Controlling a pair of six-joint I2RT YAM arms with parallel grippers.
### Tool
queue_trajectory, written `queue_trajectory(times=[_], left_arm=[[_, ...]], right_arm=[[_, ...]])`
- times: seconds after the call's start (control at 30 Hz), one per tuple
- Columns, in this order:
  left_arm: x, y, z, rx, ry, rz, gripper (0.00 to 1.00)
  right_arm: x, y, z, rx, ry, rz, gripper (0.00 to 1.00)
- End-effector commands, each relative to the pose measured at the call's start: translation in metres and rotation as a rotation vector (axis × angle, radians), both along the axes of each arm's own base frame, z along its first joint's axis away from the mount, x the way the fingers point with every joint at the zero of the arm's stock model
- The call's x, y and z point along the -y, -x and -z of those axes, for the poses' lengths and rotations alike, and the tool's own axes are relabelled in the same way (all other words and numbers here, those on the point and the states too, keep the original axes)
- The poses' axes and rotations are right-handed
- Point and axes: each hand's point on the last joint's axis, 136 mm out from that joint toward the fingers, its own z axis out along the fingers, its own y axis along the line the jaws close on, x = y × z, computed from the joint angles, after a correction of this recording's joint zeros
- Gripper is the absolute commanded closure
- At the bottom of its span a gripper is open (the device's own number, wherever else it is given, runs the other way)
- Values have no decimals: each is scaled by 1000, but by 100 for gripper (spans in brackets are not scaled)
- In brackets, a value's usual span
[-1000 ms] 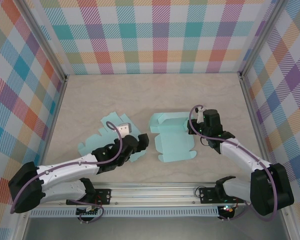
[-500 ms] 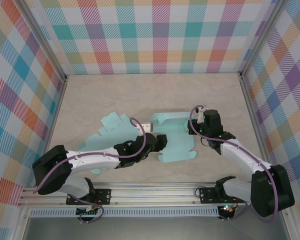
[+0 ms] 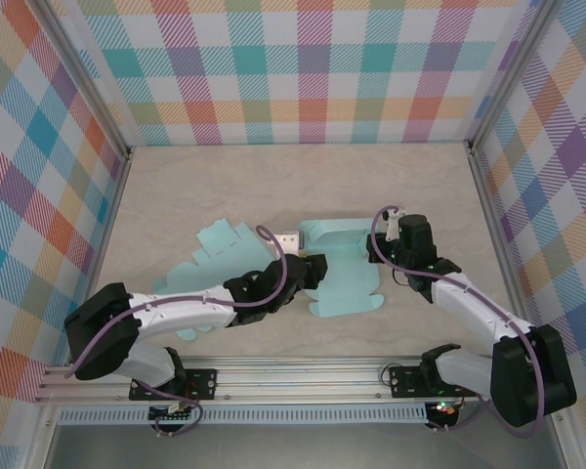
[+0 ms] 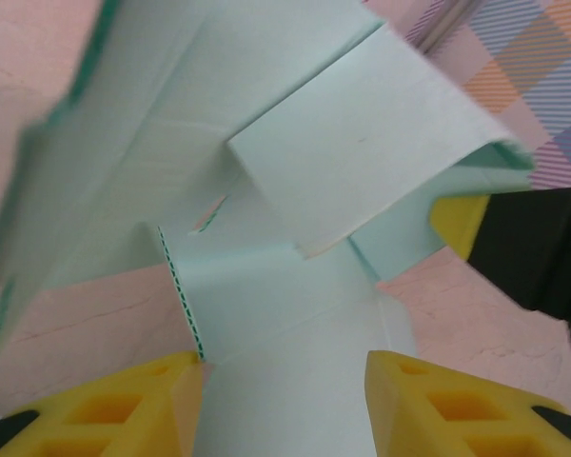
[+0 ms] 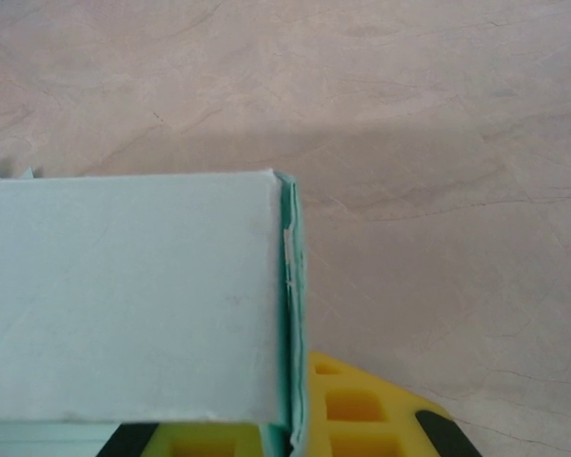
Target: Fold the paper box
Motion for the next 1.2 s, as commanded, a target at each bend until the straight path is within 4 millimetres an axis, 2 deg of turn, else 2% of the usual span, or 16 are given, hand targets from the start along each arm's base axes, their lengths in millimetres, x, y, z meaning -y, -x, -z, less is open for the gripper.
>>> queue_trajectory(times=[0.0, 0.23, 0.33, 0.53, 0.77, 0.83, 0.9, 0.97, 1.17], left_arm=[[20, -6, -27, 82, 65, 30, 52], [42, -23, -30, 160, 48, 29, 51], [47, -28, -29, 168, 29, 26, 44], [47, -19, -33, 162, 55, 73, 33], [35, 10, -37, 105, 80, 184, 10], [34, 21, -38, 79, 84, 231, 7], [30, 32, -41, 61, 89, 272, 7], [22, 42, -50, 69, 101, 296, 12], [-31, 56, -95, 202, 150, 242, 20]], right_arm=[[-8, 2, 1, 5, -29, -30, 100], [-16, 5, -1, 6, -42, -60, 100], [-16, 6, 0, 4, -39, -58, 100], [-10, 5, 0, 5, -27, -28, 100], [-7, 4, 1, 4, -14, -10, 100], [-6, 4, 0, 5, -12, -10, 100], [-7, 5, 0, 6, -13, -12, 100], [-7, 5, -1, 5, -15, -14, 100], [-9, 6, -1, 4, -21, -24, 100]])
